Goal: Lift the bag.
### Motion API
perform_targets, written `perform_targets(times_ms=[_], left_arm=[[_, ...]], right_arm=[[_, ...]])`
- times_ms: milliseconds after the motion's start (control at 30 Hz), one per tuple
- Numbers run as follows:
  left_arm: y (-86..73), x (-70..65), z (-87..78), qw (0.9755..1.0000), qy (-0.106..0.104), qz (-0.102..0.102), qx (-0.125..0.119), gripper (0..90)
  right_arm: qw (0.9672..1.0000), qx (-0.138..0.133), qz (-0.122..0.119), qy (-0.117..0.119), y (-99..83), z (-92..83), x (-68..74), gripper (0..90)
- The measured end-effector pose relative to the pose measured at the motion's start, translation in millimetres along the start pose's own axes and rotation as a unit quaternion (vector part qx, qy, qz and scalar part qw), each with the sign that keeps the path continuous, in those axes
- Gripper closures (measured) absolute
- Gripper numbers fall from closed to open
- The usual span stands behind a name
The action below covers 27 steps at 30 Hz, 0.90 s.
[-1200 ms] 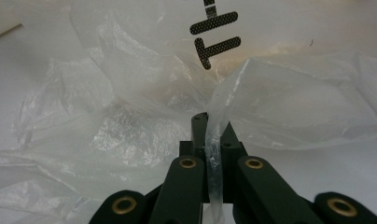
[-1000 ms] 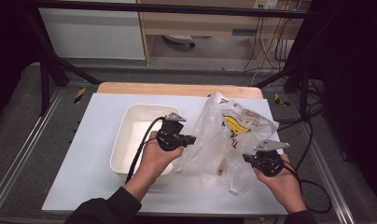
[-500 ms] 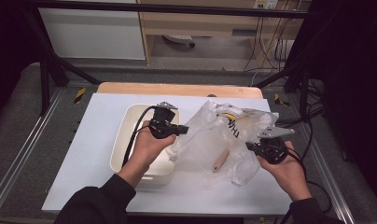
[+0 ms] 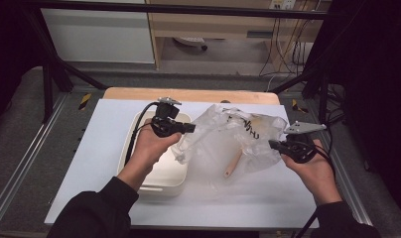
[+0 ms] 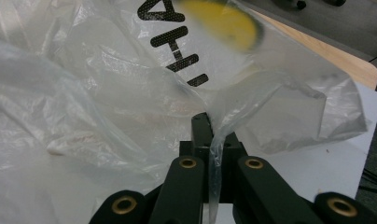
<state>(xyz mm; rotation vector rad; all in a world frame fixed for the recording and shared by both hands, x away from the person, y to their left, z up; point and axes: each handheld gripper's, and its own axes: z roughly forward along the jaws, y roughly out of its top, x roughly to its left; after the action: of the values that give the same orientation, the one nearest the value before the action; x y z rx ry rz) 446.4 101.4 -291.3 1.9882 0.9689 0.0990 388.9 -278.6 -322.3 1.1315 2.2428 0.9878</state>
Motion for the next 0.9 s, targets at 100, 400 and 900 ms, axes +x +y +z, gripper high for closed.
perform_targets(times_ms=[100,400,900], left_arm=[[5.4,4.6,-2.5,1.0000,0.000,-0.004,-0.003,89.9],[19.2,21.7,-15.8,0.9996,0.009,-0.010,-0.024,89.9],[53.1,55.2,-42.5,0.9967,0.014,-0.044,-0.066,89.9]], right_arm=[[1.0000,-0.003,0.002,-0.003,6.3,-1.3,-6.1,90.0],[0.9999,-0.011,0.007,-0.007,26.6,-7.0,-23.1,90.0],[0.9986,-0.028,0.046,-0.004,73.4,-14.1,-51.3,90.0]])
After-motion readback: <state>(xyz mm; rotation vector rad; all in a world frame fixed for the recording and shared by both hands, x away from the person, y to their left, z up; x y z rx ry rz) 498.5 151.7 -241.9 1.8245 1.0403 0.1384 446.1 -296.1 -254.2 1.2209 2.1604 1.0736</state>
